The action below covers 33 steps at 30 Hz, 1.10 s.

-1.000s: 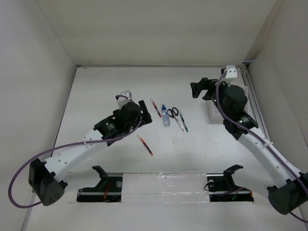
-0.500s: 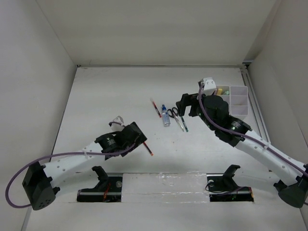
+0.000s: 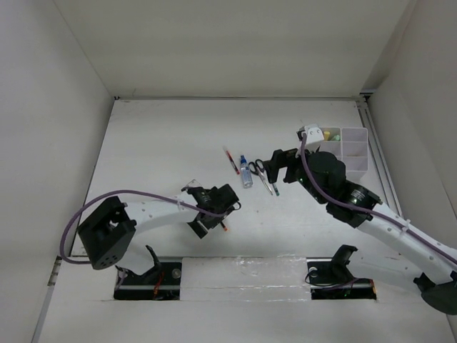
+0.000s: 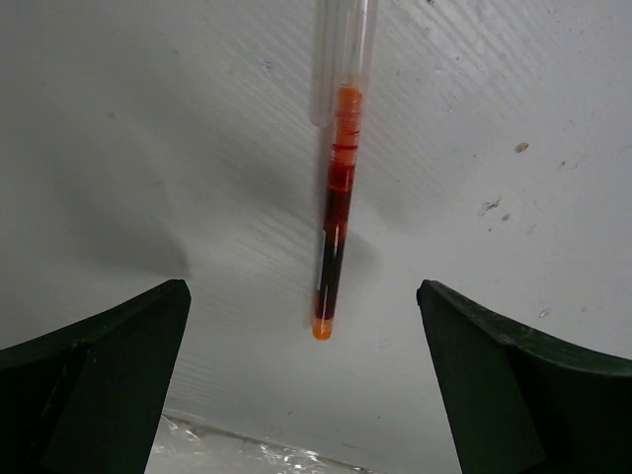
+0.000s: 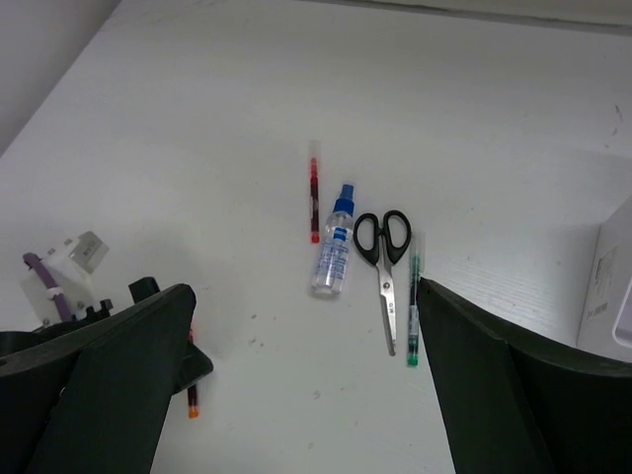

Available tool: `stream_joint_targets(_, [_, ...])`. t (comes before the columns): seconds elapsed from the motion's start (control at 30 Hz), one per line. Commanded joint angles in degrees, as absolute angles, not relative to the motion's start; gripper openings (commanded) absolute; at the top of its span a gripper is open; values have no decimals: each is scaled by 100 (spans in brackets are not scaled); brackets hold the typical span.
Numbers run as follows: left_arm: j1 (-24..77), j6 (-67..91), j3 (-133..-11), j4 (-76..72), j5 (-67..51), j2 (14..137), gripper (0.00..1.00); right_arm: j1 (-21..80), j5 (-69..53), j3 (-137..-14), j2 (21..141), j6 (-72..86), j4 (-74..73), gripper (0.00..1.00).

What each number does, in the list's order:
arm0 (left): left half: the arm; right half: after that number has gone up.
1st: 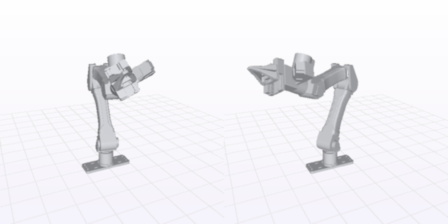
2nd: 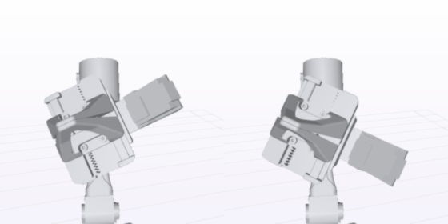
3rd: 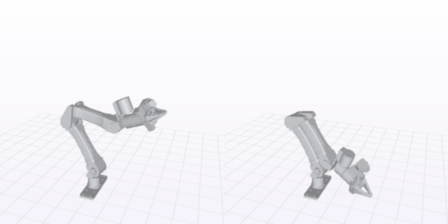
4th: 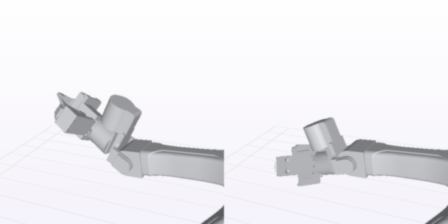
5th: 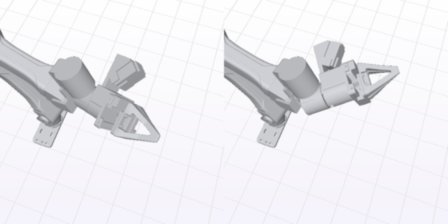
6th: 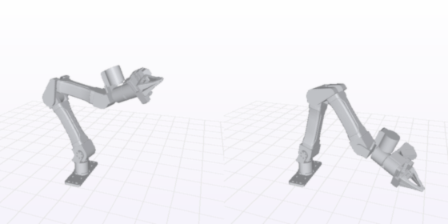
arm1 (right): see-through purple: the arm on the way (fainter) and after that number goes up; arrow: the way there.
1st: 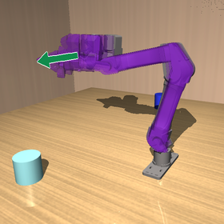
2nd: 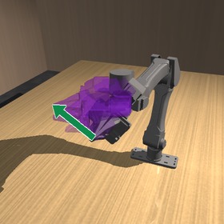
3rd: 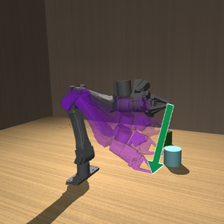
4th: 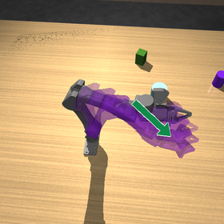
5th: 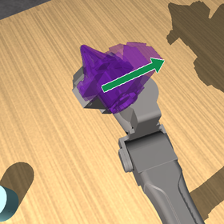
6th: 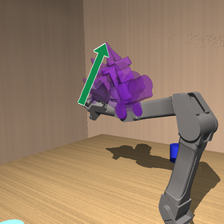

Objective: Sort the stationery into containers
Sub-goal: Pick up the pen from the center of the board.

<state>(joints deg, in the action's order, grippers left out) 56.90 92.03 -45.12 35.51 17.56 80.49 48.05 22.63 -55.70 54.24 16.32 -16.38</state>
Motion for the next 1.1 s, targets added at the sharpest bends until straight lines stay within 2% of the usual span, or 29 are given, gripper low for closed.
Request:
stream_joint_targets(0.0, [5704, 9747, -5009, 3928, 1943, 8410, 100, 4887, 2127, -5484, 5194, 1661, -1538, 100])
stream_joint_targets(0.2, [5704, 9800, -5765, 4631, 1557, 9639, 98, 4887, 2013, -5423, 4949, 1714, -1538, 100])
stream_joint_targets(0.37, [5704, 9853, -6082, 5036, 1310, 10300, 88, 4939, 2127, -5309, 4721, 1714, -1538, 100])
stream_joint_targets(0.43, [5704, 9853, -5943, 4967, 1126, 10301, 77, 4939, 2180, -5309, 4580, 1714, -1538, 100])
stream_joint_targets(0.47, [5704, 9853, -5846, 4766, 1125, 10301, 63, 4939, 2180, -5248, 4579, 1714, -1486, 100])
stream_joint_targets(0.73, [5704, 9905, -5353, 4245, 984, 10248, 37, 4939, 2127, -5247, 4386, 1714, -1485, 100])
stream_joint_targets(0.77, [5704, 9905, -5353, 4184, 984, 10300, 27, 4939, 2127, -5195, 4386, 1714, -1424, 100])
stream_joint_targets(0.9, [5704, 9853, -5081, 3885, 923, 10301, 0, 4939, 2075, -5142, 4438, 1714, -1424, 100])
stream_joint_targets(1.07, [5704, 9607, -5255, 4076, 1440, 10301, 0, 4730, 1759, -5089, 4491, 1846, -1362, 100])
